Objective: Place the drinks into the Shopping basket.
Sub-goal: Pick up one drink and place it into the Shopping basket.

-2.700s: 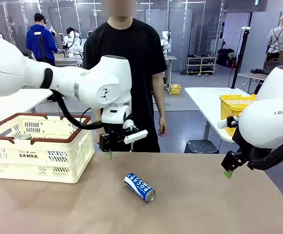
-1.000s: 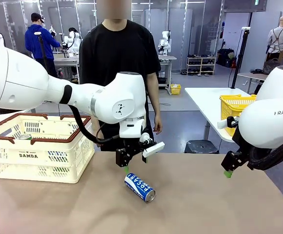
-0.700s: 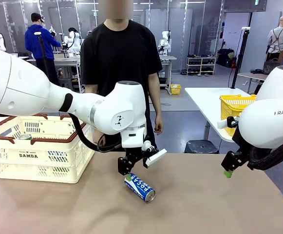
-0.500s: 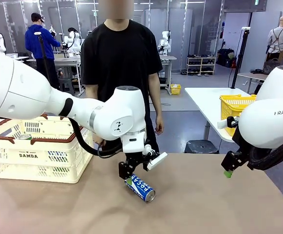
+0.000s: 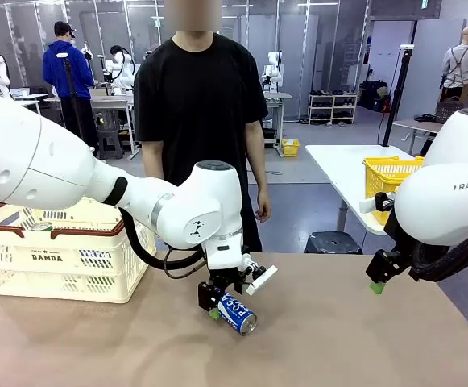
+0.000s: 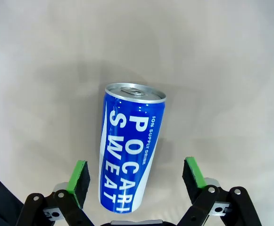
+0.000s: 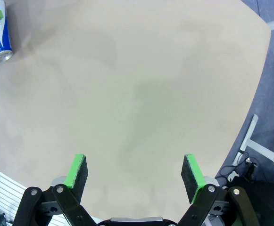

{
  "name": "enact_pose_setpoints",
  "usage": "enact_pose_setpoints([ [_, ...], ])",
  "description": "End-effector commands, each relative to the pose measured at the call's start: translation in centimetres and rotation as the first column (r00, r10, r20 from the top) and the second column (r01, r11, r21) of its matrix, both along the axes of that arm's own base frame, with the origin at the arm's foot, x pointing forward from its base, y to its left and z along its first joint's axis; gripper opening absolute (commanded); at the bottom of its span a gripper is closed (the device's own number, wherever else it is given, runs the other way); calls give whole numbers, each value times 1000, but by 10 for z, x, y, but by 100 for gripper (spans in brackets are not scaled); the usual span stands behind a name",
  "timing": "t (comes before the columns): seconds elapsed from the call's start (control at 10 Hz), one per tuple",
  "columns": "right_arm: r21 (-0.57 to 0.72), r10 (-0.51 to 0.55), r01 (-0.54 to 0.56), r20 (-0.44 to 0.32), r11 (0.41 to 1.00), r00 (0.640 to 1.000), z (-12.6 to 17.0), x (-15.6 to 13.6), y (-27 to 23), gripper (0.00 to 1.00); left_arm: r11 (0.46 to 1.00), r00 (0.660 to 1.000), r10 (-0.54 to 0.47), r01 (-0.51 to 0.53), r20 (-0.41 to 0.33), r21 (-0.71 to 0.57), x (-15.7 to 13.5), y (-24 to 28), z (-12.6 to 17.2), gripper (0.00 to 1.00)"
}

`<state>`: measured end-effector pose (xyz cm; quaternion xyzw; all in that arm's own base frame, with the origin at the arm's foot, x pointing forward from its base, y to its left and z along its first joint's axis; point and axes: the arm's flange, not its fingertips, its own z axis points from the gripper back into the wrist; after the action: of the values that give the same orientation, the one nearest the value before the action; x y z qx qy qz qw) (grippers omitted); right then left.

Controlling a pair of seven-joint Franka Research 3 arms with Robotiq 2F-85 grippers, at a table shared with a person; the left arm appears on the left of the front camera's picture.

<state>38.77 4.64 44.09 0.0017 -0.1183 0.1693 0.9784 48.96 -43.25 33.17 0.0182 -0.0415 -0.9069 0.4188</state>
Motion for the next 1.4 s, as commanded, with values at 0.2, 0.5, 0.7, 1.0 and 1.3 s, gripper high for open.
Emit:
enact_pose_setpoints([
  [0.2, -1, 3, -3, 0, 1000, 1000, -2, -2, -2, 100, 999, 999, 34, -34, 9, -7, 5, -8, -16, 100],
  [0.5, -1, 3, -3, 0, 1000, 1000, -2, -2, -2, 100, 998, 998, 42, -41, 36, -40, 4, -6, -16, 89],
  [0.7, -1, 3, -3, 0, 1000, 1000, -2, -2, -2, 100, 999, 999, 27, -26, 27, -41, 3, -7, -16, 70],
  [1.0, -1, 3, -3, 0, 1000, 1000, -2, -2, -2, 100, 1000, 1000, 10, -9, 22, -20, 4, -6, -14, 45],
  [1.3, -1, 3, -3, 0, 1000, 1000, -2, -2, -2, 100, 1000, 1000, -1, 1, 8, -30, 4, -6, -15, 16],
])
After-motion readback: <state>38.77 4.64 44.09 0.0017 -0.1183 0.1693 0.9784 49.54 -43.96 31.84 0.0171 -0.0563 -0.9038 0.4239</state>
